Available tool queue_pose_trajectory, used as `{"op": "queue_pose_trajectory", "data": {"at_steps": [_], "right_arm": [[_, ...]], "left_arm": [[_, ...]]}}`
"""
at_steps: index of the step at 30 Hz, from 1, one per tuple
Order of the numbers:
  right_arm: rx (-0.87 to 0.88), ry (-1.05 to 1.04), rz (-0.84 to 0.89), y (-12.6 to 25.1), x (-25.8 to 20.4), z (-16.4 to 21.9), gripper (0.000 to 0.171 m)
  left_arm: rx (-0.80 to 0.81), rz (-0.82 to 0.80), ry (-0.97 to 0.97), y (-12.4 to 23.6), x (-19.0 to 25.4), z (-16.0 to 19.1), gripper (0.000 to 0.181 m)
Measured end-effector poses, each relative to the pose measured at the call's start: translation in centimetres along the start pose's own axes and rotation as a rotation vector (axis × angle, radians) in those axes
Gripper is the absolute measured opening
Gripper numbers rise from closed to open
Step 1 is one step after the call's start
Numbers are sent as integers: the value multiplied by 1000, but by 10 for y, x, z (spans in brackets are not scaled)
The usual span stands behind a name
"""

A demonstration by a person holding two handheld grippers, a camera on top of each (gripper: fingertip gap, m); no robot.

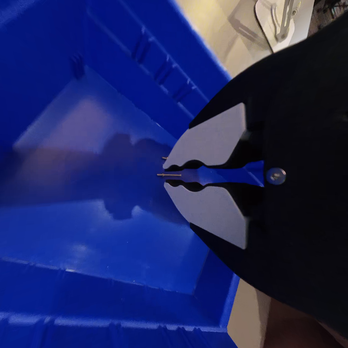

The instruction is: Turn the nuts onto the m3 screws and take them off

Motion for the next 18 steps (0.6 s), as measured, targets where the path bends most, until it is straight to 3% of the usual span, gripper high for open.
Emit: {"op": "queue_pose_trajectory", "data": {"at_steps": [9, 18], "right_arm": [[352, 84, 224, 75, -28, -15, 10], [638, 290, 340, 117, -99, -38, 11]], "left_arm": [[2, -42, -28, 6, -2, -3, 15], [8, -58, -34, 12, -3, -6, 16]]}}
Point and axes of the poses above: each gripper's, where its closed fingertips meet, y back along the fingers, z out of its underside, x = y × z across the jaws, the point moved 7 cm from there along y, back along the fingers, and after that the axes turned 3 degrees about z, right-handed, at the moved point
